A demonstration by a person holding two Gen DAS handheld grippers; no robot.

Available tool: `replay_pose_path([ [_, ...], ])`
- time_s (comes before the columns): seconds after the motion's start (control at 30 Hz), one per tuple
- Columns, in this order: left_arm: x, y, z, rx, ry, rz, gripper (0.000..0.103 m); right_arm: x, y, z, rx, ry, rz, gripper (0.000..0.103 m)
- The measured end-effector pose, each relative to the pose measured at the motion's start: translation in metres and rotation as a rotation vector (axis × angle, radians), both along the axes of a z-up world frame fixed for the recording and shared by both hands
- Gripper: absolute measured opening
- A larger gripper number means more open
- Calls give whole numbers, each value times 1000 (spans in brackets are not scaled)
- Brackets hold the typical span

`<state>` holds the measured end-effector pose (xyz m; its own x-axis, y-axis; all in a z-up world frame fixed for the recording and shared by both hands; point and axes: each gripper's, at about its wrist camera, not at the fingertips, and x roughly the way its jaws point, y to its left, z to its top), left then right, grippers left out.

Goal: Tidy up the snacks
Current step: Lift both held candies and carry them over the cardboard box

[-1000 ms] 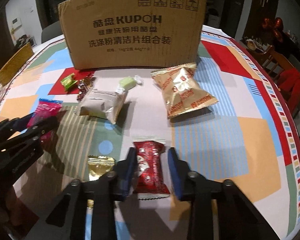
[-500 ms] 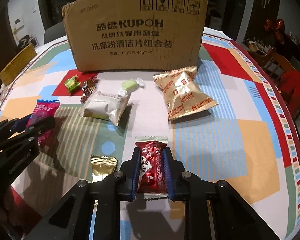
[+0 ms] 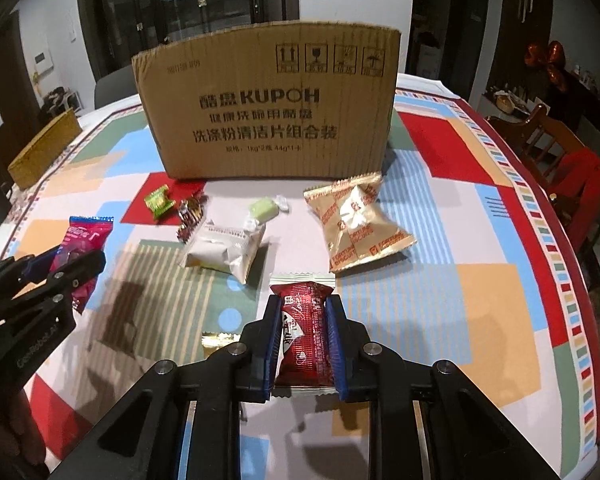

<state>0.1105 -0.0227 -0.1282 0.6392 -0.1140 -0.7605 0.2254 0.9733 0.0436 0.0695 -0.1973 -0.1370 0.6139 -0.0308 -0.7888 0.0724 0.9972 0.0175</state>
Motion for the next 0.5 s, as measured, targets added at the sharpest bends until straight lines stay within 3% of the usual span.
replay_pose_path([
  [0.5, -2, 1, 42, -22, -56, 14, 33, 3, -3, 45, 24, -91, 15, 23],
])
